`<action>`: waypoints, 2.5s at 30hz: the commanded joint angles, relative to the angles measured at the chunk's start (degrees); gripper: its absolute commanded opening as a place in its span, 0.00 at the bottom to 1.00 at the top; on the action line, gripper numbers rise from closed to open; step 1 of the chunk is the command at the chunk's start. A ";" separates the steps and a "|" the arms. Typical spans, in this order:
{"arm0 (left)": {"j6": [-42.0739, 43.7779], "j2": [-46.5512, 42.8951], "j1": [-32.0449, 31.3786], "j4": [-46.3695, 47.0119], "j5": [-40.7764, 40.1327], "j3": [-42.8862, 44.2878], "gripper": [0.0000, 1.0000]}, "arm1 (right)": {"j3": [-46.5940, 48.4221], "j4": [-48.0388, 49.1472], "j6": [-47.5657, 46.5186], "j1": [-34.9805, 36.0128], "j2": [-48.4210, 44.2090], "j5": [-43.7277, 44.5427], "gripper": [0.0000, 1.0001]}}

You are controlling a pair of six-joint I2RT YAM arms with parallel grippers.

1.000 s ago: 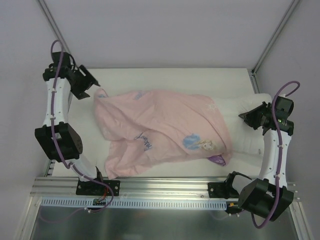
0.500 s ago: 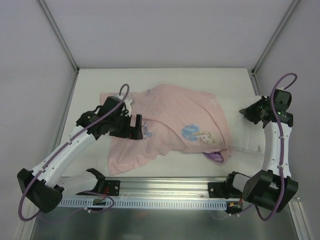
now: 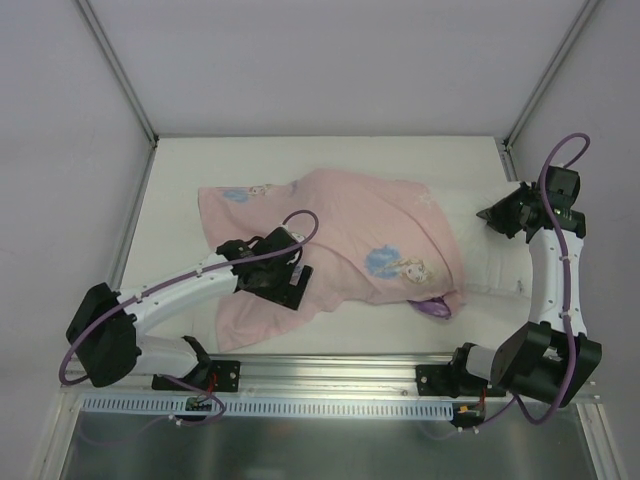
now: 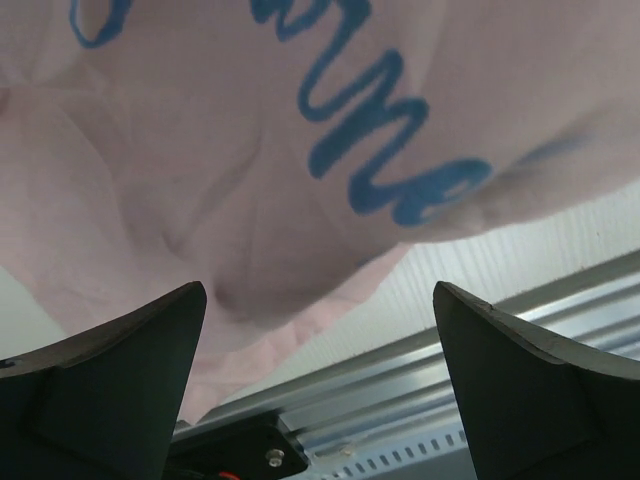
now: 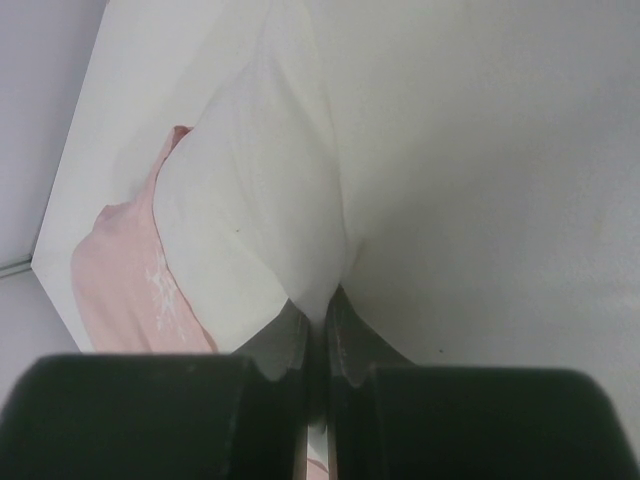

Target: Remove the pillowcase from the pillow

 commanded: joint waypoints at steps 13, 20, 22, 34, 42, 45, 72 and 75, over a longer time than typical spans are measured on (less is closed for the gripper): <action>-0.52 2.22 10.17 6.94 -6.30 2.16 0.00 | 4.08 1.33 -0.62 -0.12 0.37 0.24 0.01; -6.06 -16.60 49.87 1.87 3.19 4.51 0.00 | 5.22 1.16 0.26 -3.28 -0.95 -0.37 0.01; -6.51 -16.61 62.67 -0.78 7.13 9.32 0.00 | 5.14 1.15 0.43 -4.51 -1.82 -0.72 0.01; -13.10 -14.77 89.03 -8.79 13.22 16.48 0.00 | 10.58 -0.95 2.10 -8.12 -6.05 -2.83 0.01; -11.96 -12.22 89.03 -7.47 21.52 13.49 0.08 | 7.26 1.06 0.88 -7.77 -5.00 -7.92 0.01; -9.16 -12.30 87.20 -5.10 25.18 12.17 0.71 | 5.84 -0.07 -2.54 -5.49 -4.82 -7.50 0.65; -12.29 34.86 28.22 -15.44 7.86 59.83 0.99 | 15.54 -20.03 -43.08 46.37 10.56 7.28 0.96; -16.34 44.01 27.42 -17.31 8.73 64.81 0.99 | 8.51 -16.08 -40.19 46.46 12.40 8.85 0.99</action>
